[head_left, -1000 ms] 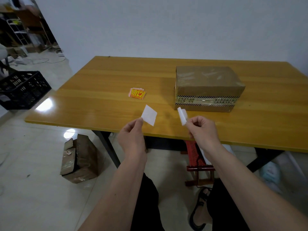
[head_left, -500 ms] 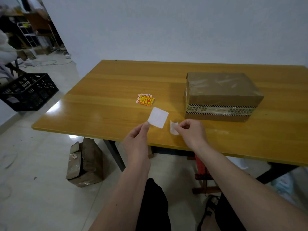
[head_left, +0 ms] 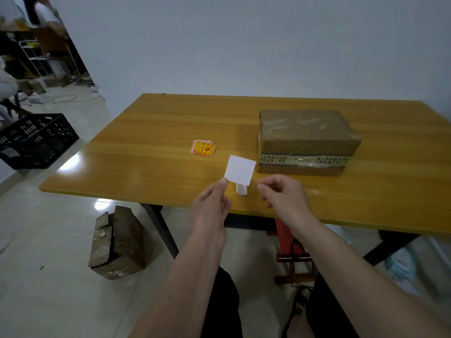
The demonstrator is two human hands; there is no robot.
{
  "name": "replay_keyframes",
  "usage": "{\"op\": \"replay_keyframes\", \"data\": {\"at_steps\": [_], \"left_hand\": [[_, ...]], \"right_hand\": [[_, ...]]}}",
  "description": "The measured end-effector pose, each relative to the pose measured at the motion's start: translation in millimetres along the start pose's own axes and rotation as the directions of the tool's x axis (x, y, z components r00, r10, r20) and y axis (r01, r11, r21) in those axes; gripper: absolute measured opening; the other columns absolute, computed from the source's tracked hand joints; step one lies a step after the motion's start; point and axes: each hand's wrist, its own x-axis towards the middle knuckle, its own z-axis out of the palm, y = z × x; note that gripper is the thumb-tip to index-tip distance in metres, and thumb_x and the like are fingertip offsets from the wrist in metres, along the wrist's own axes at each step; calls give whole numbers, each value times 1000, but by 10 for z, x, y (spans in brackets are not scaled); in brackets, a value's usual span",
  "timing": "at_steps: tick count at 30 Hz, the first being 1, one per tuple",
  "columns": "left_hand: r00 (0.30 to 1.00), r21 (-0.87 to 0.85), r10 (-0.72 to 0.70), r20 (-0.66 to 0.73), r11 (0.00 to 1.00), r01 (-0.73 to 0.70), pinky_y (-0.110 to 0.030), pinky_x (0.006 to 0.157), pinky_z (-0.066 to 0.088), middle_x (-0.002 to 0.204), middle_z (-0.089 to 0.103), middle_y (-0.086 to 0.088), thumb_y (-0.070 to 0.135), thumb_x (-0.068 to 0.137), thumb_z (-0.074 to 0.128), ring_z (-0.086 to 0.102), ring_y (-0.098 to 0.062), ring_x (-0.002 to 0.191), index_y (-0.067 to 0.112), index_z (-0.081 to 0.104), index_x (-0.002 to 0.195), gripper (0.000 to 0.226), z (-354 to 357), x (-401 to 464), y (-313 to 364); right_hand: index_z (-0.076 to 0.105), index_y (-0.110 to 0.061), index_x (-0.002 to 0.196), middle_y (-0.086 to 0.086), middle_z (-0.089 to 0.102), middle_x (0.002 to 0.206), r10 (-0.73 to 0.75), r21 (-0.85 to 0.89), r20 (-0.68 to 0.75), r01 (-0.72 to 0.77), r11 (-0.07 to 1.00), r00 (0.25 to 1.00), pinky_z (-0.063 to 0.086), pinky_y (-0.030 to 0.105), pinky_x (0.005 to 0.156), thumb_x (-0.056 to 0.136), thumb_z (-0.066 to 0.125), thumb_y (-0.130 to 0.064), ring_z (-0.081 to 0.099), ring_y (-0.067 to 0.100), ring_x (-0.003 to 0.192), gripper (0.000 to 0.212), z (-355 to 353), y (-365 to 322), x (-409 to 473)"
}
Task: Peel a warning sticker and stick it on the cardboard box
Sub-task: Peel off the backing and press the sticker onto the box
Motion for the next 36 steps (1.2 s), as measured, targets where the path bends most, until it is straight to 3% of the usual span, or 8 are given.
{"op": "replay_keyframes", "data": {"at_steps": [4,13,19,27,30,32,34,36], "left_hand": [[1000,7,-1,10,1000,1,-30,79,53,71,58,-1,18,77,75,52,-12,68,13,70,88,13,76,-93,-87],[1000,22,-10,9,1000,10,-29,76,52,68,57,-1,16,78,74,51,-11,65,13,67,84,9,152,-223,-216],[999,41,-10,43,999,9,-30,78,52,68,58,-2,15,78,73,52,-11,66,10,69,91,14,147,-276,-228],[999,30,-24,38,999,23,-27,73,53,69,59,-2,15,77,74,51,-11,64,13,68,84,9,98,-276,-233],[997,125,81,18,989,-83,-23,71,51,68,60,2,17,80,71,51,-9,64,16,70,82,3,101,-305,-225],[955,369,296,36,884,-288,-19,69,48,76,66,7,20,83,68,58,-6,72,19,72,85,4,86,-302,-219],[858,572,495,136,668,-476,-19,70,48,84,69,8,22,83,67,61,-4,79,27,71,83,6,72,-296,-198],[769,681,599,224,468,-563,-14,67,43,86,66,8,24,82,68,58,-2,76,31,69,80,7,62,-285,-183]], "right_hand": [[69,-16,84,6,65,78,13,65,15,-13,998,1000,49,26,60,85,62,-11,57,12,65,8,-149,-48,-138],[69,-17,90,4,65,81,-21,101,2,21,995,1000,51,33,70,80,68,-11,58,15,75,11,-336,-65,-259],[68,-11,93,12,68,88,6,122,-63,2,993,998,49,31,65,80,70,-17,57,15,73,14,-337,-82,-252],[65,-13,88,4,60,74,17,155,-17,-14,988,1000,47,29,58,81,70,-16,54,15,64,9,-286,-104,-297],[62,-17,92,5,61,79,24,152,-42,-18,988,999,47,33,63,81,70,-16,54,16,68,14,-280,-82,-282],[62,-19,95,4,61,81,12,93,-64,-6,996,998,49,33,67,79,71,-18,54,15,71,18,-296,-63,-264],[61,-20,97,1,57,80,-59,-36,-94,56,998,994,47,30,66,78,72,-20,52,13,70,23,-307,-50,-258],[60,-22,97,-2,53,81,-182,-193,-110,159,968,977,45,26,62,78,71,-19,48,11,67,22,-300,-57,-273]]}}
